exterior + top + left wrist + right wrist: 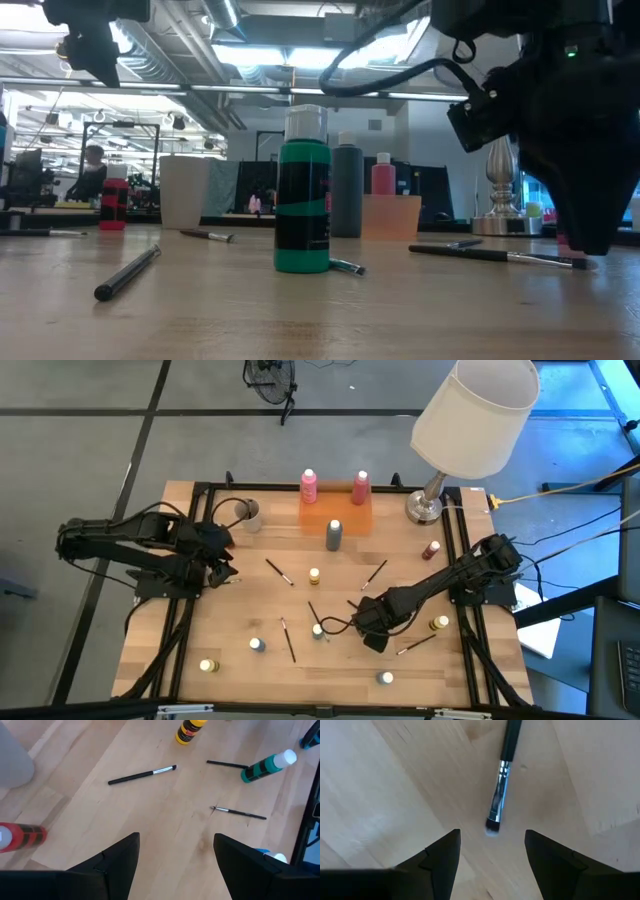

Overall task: Pick & Place Paint Supplies
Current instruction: Put the silver paint brush into the white cup

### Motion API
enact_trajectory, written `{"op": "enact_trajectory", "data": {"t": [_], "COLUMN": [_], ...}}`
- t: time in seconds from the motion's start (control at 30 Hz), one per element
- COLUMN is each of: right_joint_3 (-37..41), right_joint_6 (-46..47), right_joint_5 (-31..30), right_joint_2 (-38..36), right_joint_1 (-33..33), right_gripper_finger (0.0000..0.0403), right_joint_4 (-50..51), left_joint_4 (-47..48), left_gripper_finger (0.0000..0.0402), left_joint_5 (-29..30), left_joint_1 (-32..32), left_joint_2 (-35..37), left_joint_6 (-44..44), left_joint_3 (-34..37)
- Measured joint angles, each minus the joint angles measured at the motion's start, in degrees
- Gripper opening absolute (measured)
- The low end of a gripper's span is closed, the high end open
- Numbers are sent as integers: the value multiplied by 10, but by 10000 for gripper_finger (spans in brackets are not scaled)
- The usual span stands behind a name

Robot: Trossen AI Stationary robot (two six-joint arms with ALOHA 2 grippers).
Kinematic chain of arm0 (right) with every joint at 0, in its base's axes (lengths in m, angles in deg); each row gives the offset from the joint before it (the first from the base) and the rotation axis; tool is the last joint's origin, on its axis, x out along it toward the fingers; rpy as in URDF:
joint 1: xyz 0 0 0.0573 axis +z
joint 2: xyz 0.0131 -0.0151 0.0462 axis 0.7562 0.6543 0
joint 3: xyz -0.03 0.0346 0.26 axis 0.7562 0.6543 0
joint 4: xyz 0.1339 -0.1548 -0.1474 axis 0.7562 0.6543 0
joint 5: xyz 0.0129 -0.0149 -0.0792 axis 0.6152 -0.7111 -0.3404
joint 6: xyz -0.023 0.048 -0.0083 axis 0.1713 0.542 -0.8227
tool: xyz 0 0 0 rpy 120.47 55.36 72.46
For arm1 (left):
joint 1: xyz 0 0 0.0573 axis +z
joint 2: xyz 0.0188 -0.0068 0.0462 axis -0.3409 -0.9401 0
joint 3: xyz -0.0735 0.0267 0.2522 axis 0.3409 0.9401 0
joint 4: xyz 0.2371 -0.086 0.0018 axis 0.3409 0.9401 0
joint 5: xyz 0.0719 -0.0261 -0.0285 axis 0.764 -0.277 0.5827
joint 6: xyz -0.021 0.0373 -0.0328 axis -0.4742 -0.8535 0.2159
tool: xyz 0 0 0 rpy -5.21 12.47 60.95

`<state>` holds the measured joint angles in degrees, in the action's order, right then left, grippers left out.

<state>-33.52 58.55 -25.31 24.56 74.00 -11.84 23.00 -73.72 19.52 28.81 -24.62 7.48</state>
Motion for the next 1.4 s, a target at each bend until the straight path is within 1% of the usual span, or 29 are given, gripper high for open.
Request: {"op": "enact_trajectory", "data": {"t": [0.2,0.4,0.5,0.67,0.9,1.07,1.23,1.4], "right_joint_3": [0,0,0,-3,-3,-2,-1,-1], "right_joint_6": [-4,-6,-6,-8,-8,-9,-19,-29], "right_joint_5": [0,1,15,15,18,24,24,27], "right_joint_2": [0,6,20,34,38,38,39,39], "right_joint_1": [0,0,-1,-2,-13,-22,-27,-38], "right_gripper_finger": [227,224,219,216,209,180,129,81], "right_joint_4": [-13,-20,-29,-24,-22,-19,-13,-9], "left_joint_4": [0,0,0,0,-3,-10,-12,-12], "left_gripper_finger": [251,251,251,251,251,251,251,251], "left_joint_5": [22,23,23,26,32,43,48,68], "left_joint_1": [-24,-45,-55,-70,-86,-95,-103,-110], "left_joint_2": [-14,-36,-46,-62,-79,-85,-85,-85], "left_joint_6": [7,8,6,3,-7,-7,-7,-13], "left_joint_3": [0,0,0,0,0,0,0,0]}}
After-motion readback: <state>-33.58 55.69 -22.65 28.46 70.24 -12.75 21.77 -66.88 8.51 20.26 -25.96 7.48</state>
